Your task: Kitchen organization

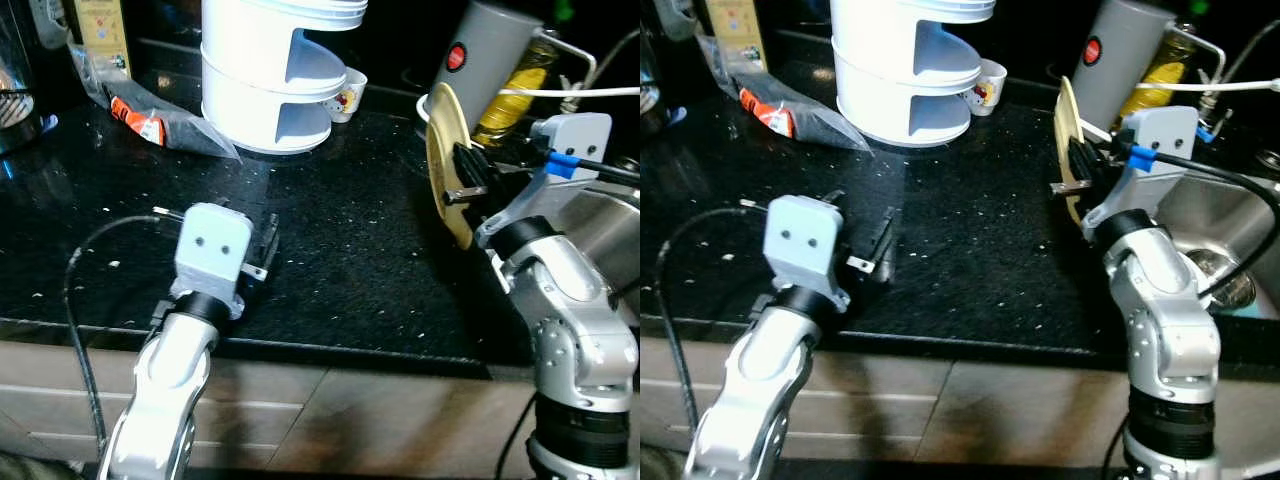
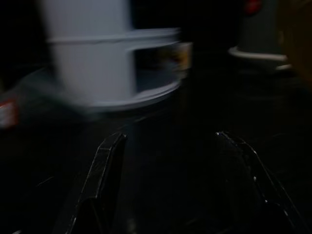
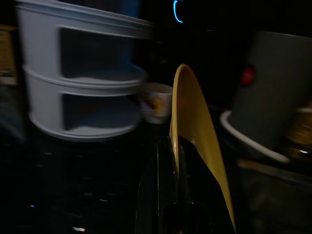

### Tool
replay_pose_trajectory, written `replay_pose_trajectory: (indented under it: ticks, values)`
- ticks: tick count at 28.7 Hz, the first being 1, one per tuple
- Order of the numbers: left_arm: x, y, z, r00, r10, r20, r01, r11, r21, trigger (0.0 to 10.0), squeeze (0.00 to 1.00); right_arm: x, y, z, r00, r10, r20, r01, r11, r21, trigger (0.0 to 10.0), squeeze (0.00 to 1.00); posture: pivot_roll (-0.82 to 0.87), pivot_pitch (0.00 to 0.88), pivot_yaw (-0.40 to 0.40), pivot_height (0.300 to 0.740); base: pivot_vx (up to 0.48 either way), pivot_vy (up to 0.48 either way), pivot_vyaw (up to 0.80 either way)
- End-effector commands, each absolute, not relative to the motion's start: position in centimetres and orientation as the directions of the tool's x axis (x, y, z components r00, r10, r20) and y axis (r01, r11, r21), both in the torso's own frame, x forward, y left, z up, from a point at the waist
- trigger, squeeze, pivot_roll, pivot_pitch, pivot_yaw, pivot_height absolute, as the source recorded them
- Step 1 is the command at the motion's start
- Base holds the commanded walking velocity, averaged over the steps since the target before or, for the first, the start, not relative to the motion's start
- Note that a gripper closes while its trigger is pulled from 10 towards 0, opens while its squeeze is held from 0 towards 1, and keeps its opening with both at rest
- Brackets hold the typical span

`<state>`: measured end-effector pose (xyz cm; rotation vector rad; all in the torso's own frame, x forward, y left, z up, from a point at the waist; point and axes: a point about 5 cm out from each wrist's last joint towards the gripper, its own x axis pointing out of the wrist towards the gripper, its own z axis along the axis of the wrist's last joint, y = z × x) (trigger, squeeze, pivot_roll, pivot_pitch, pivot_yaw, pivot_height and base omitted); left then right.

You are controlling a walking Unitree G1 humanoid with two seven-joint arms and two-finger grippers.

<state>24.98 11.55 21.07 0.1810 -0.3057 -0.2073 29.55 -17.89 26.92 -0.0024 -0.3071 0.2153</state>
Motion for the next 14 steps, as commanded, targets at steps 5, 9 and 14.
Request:
replay_pose_trajectory:
  ticks: [5, 9, 14]
  values:
    - [25.2, 11.2, 21.1, 0.933, -0.236, 0.271, 0.194, 0.966, 0.172, 10.0, 0.0, 29.3, -17.7, 26.0, 0.939, 0.219, 0.266, -0.213, 0.976, -0.052, 10.0, 0.0, 0.11, 0.042, -0.193, 0.74, 0.0, -0.413, 0.0]
    - [25.3, 11.2, 21.1, 0.933, -0.238, 0.27, 0.196, 0.965, 0.172, 10.0, 0.0, 29.4, -17.4, 26.0, 0.937, 0.226, 0.266, -0.216, 0.974, -0.065, 10.0, 0.0, 0.11, 0.039, -0.192, 0.74, 0.0, -0.412, 0.0]
    - [25.3, 11.0, 21.1, 0.932, -0.244, 0.269, 0.203, 0.964, 0.171, 10.0, 0.0, 29.5, -17.3, 25.8, 0.937, 0.232, 0.261, -0.22, 0.972, -0.078, 10.0, 0.0, 0.12, 0.033, -0.195, 0.74, 0.0, -0.413, 0.0]
